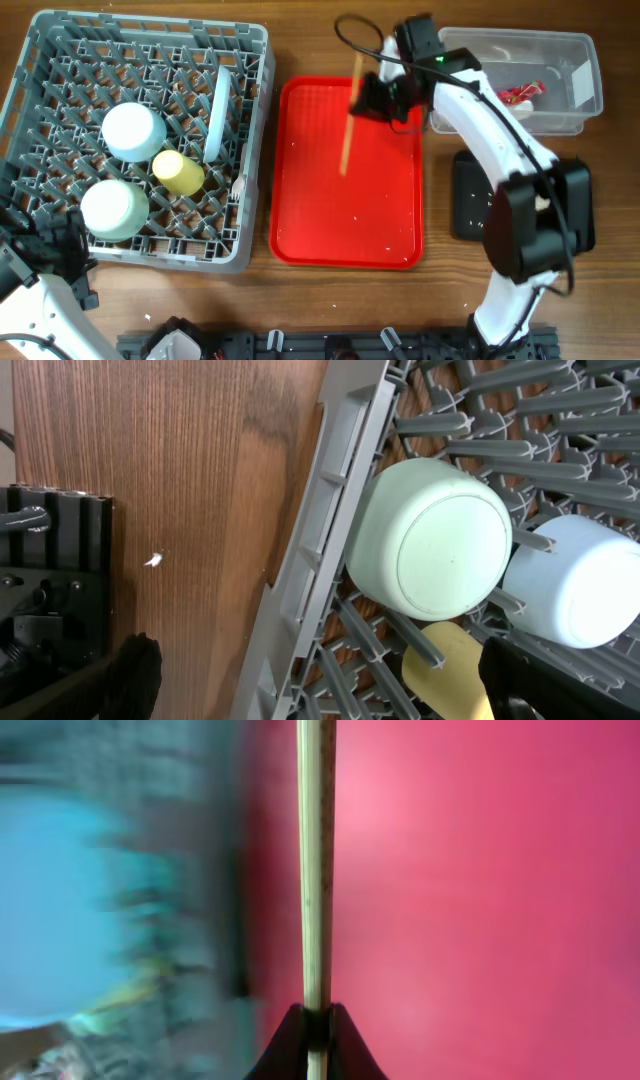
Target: Sort waste into correct bins and load items into the dishwasher rack
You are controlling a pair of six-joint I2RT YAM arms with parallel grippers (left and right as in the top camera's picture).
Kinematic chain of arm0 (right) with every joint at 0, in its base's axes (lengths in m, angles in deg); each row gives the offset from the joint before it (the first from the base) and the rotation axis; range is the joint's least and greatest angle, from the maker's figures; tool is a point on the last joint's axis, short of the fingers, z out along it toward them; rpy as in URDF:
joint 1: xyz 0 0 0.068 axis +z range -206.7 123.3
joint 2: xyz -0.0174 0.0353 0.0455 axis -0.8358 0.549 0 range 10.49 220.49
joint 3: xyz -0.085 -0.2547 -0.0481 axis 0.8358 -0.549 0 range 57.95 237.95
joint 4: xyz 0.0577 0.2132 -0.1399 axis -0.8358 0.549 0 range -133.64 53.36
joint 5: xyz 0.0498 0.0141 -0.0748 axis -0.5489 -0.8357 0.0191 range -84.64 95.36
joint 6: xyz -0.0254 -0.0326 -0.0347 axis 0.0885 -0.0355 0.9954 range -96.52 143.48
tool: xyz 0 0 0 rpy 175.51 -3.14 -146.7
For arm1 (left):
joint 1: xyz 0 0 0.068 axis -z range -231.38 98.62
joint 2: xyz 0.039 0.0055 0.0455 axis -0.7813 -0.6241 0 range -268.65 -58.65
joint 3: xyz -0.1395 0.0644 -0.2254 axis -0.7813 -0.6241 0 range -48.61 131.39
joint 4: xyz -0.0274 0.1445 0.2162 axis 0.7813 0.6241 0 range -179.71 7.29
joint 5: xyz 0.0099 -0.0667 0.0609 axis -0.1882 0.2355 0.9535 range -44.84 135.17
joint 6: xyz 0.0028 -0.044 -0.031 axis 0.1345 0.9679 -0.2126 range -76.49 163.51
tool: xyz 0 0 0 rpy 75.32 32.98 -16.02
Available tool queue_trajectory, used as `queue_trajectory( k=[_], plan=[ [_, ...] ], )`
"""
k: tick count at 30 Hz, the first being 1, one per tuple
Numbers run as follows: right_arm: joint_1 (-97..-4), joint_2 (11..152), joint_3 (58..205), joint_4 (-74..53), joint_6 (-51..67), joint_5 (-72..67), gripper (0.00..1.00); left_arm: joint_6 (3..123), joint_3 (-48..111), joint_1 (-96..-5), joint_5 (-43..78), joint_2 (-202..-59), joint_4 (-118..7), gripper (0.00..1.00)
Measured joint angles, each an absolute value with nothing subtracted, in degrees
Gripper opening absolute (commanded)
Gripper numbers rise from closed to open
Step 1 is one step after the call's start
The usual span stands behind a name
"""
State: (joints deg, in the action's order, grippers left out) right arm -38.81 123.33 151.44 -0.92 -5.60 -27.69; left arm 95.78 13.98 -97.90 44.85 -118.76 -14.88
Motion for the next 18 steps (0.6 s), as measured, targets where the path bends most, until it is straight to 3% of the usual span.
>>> queue_trajectory(
  k=[5, 9, 16, 17, 18],
  plan=[
    [-27.7, 122.0, 152.1, -15.5, -18.2, -30.5, 0.04, 95.8, 14.0, -97.9, 44.9, -118.8, -14.9, 1.0],
    [-15.4, 123.6, 152.1, -20.0, -29.5, -25.8, 0.04, 95.8, 14.0, -97.9, 44.9, -118.8, -14.9, 1.0],
    [-11.4, 128.6, 151.9, -21.9, -38.7, -19.8, 0.05, 95.8, 14.0, -97.9, 44.8, -118.8, -14.9, 1.0],
    [-11.5, 128.7, 151.9, -21.9, -39.3, -19.0, 0.1, 95.8, 14.0, -97.9, 44.9, -118.8, -14.9, 1.0],
    [-11.5, 128.7, 151.9, -22.0, -39.6, -18.1, 0.23, 95.8, 14.0, -97.9, 44.8, -118.8, -14.9, 1.0]
  ],
)
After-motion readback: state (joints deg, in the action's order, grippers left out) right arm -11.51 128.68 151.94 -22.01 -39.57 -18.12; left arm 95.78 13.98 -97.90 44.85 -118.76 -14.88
